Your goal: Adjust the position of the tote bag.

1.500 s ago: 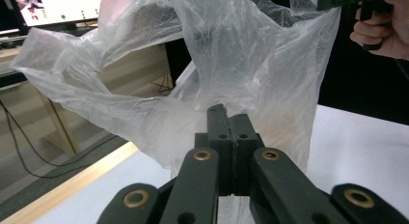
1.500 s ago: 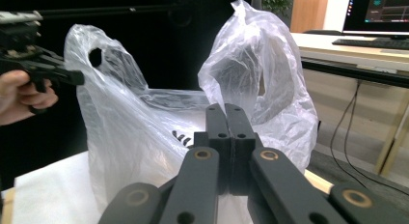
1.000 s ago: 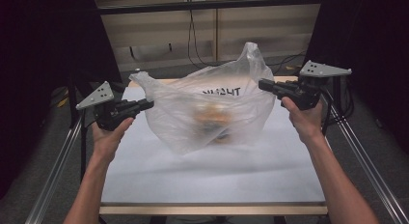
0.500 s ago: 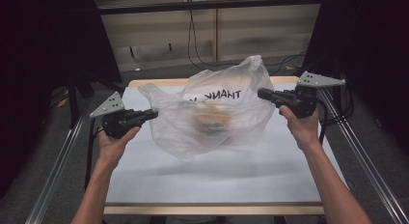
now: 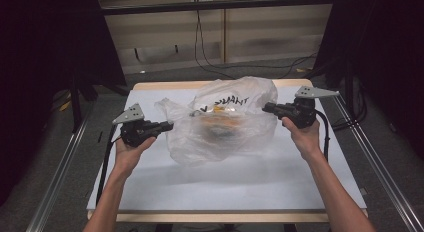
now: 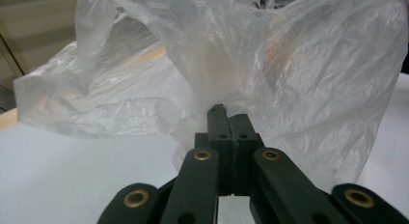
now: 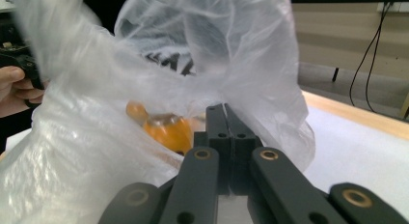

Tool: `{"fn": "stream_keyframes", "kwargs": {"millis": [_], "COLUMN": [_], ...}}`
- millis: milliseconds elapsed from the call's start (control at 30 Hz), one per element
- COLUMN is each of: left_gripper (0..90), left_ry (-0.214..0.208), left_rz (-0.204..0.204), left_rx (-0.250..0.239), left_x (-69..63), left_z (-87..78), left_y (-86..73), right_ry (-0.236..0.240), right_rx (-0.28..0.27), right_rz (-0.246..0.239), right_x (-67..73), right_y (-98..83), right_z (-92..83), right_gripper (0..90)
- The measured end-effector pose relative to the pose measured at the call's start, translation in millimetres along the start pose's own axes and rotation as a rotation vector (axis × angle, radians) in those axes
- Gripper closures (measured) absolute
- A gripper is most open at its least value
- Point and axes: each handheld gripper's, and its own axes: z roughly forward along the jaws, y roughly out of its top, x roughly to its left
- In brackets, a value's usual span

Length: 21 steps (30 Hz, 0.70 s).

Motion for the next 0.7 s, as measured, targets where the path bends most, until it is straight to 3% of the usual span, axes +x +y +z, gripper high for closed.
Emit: {"fn": "stream_keyframes", "kwargs": {"millis": [200, 400, 700], "left_gripper": [90.0, 90.0, 90.0], "left_ry": [0.008, 0.025, 0.007], "left_rz": [-0.031, -0.041, -0.060], "left_rx": [0.020, 0.085, 0.140], "left_x": [7.3, 14.7, 19.6], "left_z": [3.1, 11.6, 24.5], "left_y": [-10.2, -25.1, -38.9], "right_ry": [-0.019, -0.058, -0.052], "right_rx": [0.031, 0.101, 0.161], "right_rz": [0.023, 0.058, 0.072], "right_x": [-7.6, -22.2, -30.9], "right_y": [-14.6, -35.1, -52.6], "right_z": [1.3, 11.5, 20.5], "right_gripper": [90.0, 90.0, 90.0]}}
